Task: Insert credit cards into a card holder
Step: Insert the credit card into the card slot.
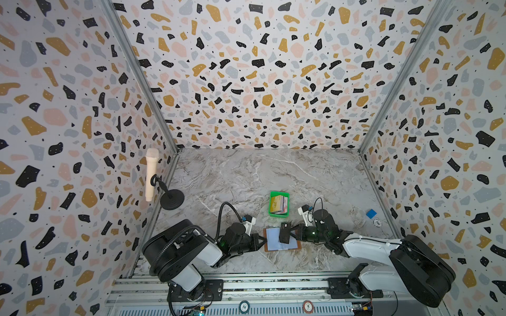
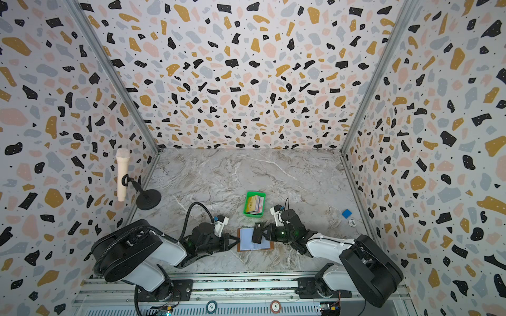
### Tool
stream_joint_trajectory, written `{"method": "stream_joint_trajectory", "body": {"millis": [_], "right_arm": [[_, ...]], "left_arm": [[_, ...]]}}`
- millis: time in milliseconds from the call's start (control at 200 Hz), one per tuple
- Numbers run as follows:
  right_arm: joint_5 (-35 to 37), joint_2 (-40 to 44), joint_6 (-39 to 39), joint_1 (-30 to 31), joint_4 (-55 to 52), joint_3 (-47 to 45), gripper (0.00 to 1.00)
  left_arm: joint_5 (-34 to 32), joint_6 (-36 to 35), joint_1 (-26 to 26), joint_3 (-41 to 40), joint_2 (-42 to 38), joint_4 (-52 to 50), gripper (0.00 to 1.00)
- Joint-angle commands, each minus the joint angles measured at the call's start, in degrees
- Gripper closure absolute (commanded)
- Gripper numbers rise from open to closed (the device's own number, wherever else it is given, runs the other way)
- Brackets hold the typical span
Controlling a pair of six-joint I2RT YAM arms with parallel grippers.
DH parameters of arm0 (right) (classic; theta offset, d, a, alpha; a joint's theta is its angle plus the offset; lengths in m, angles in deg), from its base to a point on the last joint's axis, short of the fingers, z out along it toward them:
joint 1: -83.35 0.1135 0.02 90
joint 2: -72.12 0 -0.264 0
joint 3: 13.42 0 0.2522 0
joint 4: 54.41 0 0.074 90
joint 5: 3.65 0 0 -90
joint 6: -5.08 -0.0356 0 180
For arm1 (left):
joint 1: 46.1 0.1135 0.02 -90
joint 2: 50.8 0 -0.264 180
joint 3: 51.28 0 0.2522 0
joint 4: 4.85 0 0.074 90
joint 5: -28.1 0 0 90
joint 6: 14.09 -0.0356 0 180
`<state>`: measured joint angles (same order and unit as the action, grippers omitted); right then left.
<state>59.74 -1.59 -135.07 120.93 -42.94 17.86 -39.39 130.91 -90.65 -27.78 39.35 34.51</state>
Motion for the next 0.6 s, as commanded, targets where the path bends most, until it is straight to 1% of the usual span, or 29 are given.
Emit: {"method": "stream_joint_trajectory", "body": {"millis": [0, 225, 461, 591], "right_arm": [[-1.68, -0.94, -0.74, -0.40, -1.01, -0.18, 1.00], [-1.79, 1.00, -1.27, -1.72, -1.56, -1.83, 1.00], [-3.73, -0.29, -1.45, -2.19, 0.50, -2.74, 1.00], [-4.41, -0.23, -0.57, -2.45, -0.64, -2.20, 1.00]], "left_arm": [[1.18, 0.46, -0.53, -1.38, 1.30, -0.49, 1.00], [1.41, 0.81, -0.53, -1.91, 1.83, 0.91, 1.00], [1.65, 1.07, -0.53, -2.18, 2.51, 1.82, 1.00], [1.55, 1.40, -0.52, -2.44, 2.71, 2.46, 1.00]]}}
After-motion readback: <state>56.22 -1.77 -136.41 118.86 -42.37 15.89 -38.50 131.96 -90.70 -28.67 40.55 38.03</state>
